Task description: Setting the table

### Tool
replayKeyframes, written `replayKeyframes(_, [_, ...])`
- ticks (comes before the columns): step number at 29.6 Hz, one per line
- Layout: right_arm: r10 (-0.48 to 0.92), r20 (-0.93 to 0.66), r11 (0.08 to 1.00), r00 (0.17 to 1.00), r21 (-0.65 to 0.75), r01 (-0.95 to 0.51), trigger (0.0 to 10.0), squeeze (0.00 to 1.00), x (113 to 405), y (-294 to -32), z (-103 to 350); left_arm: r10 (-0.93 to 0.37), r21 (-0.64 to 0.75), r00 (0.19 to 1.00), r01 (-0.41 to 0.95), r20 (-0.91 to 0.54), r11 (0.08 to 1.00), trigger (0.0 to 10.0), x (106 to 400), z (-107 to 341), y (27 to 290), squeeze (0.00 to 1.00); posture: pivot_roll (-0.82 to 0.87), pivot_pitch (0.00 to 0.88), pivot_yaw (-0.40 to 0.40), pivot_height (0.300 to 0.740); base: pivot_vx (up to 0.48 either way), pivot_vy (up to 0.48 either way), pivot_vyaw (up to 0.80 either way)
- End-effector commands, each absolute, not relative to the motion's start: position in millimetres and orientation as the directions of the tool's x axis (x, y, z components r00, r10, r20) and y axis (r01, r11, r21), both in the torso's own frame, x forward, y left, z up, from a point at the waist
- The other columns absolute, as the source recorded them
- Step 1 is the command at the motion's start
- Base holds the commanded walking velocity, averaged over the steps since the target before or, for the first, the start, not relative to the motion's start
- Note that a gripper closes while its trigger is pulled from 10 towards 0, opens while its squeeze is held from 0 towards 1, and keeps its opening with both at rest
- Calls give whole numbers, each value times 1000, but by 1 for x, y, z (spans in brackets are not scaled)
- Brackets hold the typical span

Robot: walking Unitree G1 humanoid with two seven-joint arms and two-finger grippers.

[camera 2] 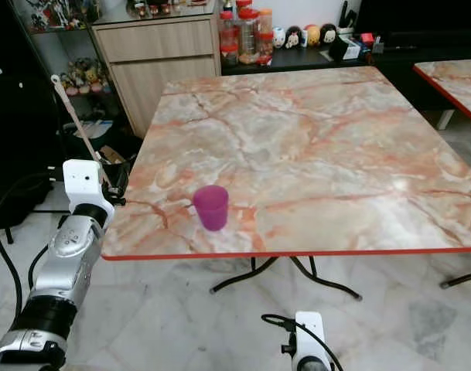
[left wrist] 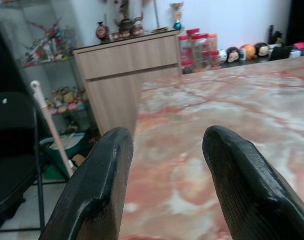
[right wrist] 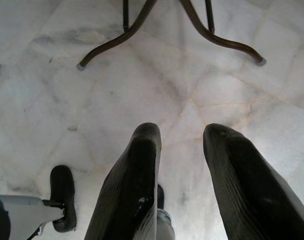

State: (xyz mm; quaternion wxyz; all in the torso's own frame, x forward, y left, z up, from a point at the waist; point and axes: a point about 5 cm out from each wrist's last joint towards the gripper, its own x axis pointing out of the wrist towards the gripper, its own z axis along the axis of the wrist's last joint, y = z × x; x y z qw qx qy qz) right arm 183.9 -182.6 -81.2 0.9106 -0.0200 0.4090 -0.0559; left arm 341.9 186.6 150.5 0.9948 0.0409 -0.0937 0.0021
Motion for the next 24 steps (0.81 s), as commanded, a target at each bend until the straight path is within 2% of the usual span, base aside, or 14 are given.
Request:
replayKeyframes(1, [-120, -739, 993, 662, -77, 95, 10000, 0, 186, -183, -80, -8, 100, 979, -12, 205, 995, 10000, 342, 157, 189, 0, 64, 0, 72, 740, 0, -382, 0])
replayKeyframes(13, [-122, -736, 992, 666, -84, 89, 10000, 0, 188, -186, -79, 34, 91, 975, -56, 222, 994, 10000, 341, 156, 191, 0, 61, 0, 59, 740, 0, -421, 0])
replayKeyframes(24, [-121, -736, 993, 666, -84, 88, 10000, 0, 189, -186, -78, 61, 78, 970, -81, 235, 994, 10000, 341, 159, 199, 0, 64, 0, 54, 740, 0, 0, 0])
